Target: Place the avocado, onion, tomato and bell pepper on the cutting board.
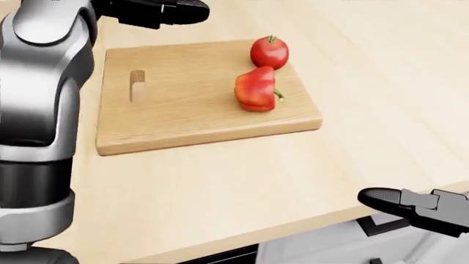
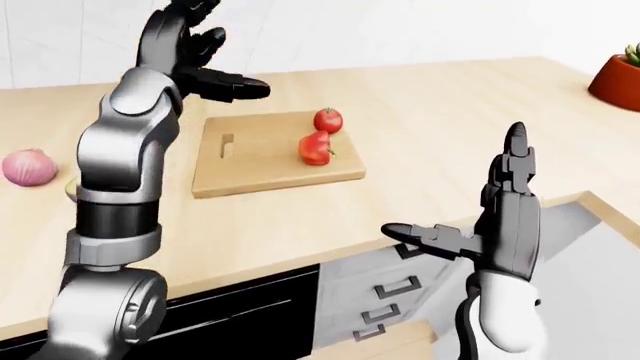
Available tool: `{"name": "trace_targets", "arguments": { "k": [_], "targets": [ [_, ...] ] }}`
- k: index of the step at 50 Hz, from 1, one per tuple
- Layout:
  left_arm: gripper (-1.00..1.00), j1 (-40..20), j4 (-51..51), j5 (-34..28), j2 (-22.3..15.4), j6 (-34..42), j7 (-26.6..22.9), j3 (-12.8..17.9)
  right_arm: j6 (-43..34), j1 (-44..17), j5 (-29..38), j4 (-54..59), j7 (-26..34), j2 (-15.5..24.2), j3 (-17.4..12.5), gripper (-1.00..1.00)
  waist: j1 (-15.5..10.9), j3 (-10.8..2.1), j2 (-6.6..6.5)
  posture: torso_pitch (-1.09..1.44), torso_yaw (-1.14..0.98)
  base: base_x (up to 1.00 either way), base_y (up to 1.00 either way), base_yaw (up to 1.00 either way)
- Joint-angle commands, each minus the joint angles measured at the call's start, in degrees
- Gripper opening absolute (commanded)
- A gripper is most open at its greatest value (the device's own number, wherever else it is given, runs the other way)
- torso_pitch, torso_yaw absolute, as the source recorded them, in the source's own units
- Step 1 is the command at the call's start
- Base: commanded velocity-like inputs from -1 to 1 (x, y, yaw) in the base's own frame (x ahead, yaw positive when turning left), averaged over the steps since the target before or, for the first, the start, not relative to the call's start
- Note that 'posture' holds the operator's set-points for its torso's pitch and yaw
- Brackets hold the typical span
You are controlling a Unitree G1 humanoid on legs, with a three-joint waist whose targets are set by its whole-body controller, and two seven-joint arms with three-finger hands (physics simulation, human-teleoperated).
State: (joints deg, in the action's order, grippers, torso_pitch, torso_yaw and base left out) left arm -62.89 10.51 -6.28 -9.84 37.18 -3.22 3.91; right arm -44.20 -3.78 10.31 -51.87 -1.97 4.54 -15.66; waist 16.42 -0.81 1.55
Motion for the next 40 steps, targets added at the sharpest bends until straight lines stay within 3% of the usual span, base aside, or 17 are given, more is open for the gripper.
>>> {"name": "trace_targets", "arguments": {
  "k": [1, 17, 28, 40],
  "targets": [
    [1.0, -1.35, -2.81, 0.36, -0.91, 0.24, 0.61, 0.61, 1.46, -1.04, 0.3, -1.92, -0.26, 0.49, 0.12, 1.0, -0.06, -1.13, 0.02, 0.0, -0.22, 0.0, 0.0, 0.0],
    [1.0, 6.27, -16.98, 0.51, -6.32, 9.04, 0.64, 3.01, -0.13, -3.1, 0.95, -1.75, -0.46, 1.16, 1.22, 1.0, -3.79, -0.55, -0.76, 0.0, -0.14, 0.0, 0.0, 0.0],
    [1.0, 11.57, -22.87, 1.26, -10.18, 11.99, 0.68, 6.25, -0.07, -2.78, 0.7, -1.95, -0.25, 1.17, 0.99, 1.0, -8.45, 0.22, -1.57, 0.0, -0.09, 0.0, 0.0, 0.0],
    [1.0, 17.99, -28.81, 1.93, -11.27, 14.17, 0.6, 8.05, -0.55, -3.93, 1.66, -1.16, -0.74, 1.14, 2.52, 1.0, -13.67, 1.06, -1.99, 0.0, -0.03, 0.0, 0.0, 0.0]
  ]
}}
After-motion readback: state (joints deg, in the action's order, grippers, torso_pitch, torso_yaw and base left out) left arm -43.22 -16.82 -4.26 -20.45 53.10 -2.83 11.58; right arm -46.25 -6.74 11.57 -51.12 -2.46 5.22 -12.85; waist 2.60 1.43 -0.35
